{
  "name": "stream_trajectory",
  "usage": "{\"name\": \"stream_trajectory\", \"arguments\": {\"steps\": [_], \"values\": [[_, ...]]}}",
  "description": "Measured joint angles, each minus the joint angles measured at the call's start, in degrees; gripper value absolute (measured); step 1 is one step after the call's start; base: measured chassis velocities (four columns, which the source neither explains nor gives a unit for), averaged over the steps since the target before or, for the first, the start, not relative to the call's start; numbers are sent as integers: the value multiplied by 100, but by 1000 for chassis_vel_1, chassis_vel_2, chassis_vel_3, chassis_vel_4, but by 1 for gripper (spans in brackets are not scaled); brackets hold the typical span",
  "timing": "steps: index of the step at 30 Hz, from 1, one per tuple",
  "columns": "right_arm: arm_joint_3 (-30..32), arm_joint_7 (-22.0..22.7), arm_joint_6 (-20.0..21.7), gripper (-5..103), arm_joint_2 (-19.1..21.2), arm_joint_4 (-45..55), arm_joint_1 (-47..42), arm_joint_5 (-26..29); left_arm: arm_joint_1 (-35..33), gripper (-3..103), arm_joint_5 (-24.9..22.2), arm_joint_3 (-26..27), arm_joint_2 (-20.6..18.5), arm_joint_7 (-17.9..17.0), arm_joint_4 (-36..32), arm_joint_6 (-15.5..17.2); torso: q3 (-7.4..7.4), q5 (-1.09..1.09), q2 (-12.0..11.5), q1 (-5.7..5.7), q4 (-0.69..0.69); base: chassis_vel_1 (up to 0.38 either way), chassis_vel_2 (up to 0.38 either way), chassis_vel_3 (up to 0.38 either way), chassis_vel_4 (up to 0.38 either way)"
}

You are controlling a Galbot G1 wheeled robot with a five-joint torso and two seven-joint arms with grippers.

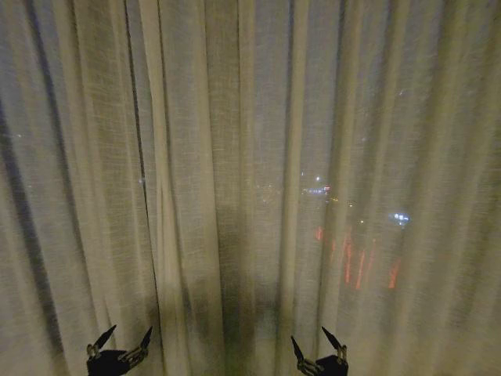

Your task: Open the curtains by pulling them apart, changing their state from closed to fully open.

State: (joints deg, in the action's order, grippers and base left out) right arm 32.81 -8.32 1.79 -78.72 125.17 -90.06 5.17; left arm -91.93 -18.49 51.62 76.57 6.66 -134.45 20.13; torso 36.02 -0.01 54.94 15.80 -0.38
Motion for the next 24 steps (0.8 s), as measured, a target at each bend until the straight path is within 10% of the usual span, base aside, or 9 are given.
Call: {"name": "stream_trajectory", "arguments": {"steps": [24], "values": [[17, -11, -61, 100, -1, 16, -21, 2, 3, 100, 16, -10, 28, -2, -11, 22, 0, -1, 0, 1, 1, 137, 134, -137, -139]]}}
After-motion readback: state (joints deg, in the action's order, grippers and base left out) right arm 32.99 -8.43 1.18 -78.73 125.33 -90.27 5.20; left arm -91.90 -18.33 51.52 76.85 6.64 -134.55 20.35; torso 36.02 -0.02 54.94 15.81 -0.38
